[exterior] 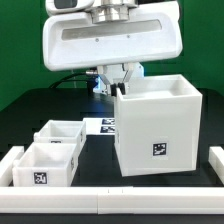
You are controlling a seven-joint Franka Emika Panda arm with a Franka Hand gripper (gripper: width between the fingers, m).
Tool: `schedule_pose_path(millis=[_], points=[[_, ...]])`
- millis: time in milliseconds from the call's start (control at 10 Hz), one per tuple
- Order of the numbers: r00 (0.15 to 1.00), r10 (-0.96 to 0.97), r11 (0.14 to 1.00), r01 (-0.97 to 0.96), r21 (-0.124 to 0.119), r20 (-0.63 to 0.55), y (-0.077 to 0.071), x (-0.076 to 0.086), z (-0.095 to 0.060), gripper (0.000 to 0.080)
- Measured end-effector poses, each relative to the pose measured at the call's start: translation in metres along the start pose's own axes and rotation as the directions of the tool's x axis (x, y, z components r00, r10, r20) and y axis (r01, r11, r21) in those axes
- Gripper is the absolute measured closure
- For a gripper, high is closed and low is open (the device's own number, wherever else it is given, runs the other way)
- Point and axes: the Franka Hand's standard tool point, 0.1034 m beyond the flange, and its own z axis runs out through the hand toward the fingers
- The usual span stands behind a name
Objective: Assemble drawer
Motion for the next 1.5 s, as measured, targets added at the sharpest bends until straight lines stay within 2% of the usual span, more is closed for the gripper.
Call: schedule_pose_path(millis=[100,400,600,700,800,900,1100,1200,1300,1500], points=[[1.000,0.013,1.000,-0.013,0.008,0.016,-0.002,-0.002,0.001,0.0765],[1.000,-0.011,1.000,0.010,0.006,0.017,-0.003,-0.003,0.004,0.0765],[0.981,-0.192,0.981,0.192,0.000,0.003,-0.008,-0.002,0.006,0.0765],[0.953,-0.303,0.953,0.303,0.005,-0.003,-0.005,-0.003,0.008,0.0765],[0.896,-0.444,0.896,0.444,0.011,-0.006,0.001,-0.008,0.013,0.0765],[0.872,-0.489,0.872,0.489,-0.008,-0.012,0.006,-0.013,0.015,0.0765],[0.798,-0.602,0.798,0.602,-0.012,0.008,0.008,-0.016,0.017,0.0765],[0.742,-0.671,0.742,0.671,-0.022,0.011,0.007,-0.014,0.019,0.0765],[0.668,-0.744,0.667,0.744,-0.037,0.000,-0.004,-0.007,0.024,0.0765],[0.514,-0.858,0.514,0.856,-0.058,-0.018,-0.030,0.020,0.034,0.0764]])
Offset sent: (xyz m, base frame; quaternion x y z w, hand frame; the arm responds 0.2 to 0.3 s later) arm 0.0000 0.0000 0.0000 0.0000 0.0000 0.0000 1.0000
